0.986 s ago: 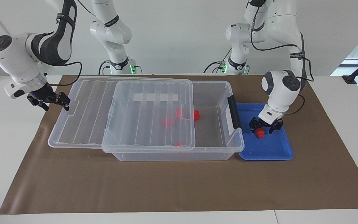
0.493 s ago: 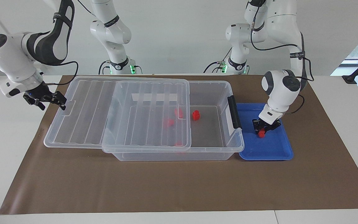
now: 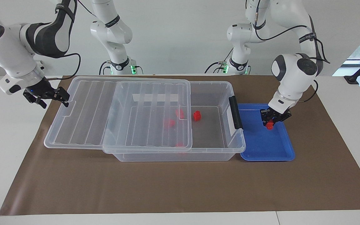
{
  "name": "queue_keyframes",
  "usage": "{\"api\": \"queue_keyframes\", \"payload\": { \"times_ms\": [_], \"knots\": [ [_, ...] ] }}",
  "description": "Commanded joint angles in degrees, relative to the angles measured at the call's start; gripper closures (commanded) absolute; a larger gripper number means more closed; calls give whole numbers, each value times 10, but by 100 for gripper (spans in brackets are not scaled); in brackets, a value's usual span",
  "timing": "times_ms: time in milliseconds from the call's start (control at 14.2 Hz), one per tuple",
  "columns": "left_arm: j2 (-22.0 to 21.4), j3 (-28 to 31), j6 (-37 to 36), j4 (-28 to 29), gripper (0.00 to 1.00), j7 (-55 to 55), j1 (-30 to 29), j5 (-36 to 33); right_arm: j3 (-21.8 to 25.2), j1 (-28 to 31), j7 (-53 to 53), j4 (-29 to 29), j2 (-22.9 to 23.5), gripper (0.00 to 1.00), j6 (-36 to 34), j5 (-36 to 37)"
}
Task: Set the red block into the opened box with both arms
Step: 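Lift the red block out of the blue tray with the left gripper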
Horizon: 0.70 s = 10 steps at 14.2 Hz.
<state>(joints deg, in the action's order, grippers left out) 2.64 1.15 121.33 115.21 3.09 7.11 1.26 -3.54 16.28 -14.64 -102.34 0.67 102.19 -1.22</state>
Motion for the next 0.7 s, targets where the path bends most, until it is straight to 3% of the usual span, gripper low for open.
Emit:
{"api": "queue_keyframes", "payload": {
  "times_ms": [0,141,352,634],
  "knots": [
    [-10,-10,-78,-61,100,-10,15,-7,-2,-8,33,68,3,0,-73,-2],
    [-11,-11,-112,-91,100,-14,48,-8,-4,-34,54,93,-8,0,-115,-2],
    [-7,-15,-112,-107,100,-105,124,-50,-9,-57,137,82,-35,0,-169,-1],
    [22,-16,-84,-118,100,-221,204,-57,-9,-60,147,77,-45,0,-173,1]
  ]
}}
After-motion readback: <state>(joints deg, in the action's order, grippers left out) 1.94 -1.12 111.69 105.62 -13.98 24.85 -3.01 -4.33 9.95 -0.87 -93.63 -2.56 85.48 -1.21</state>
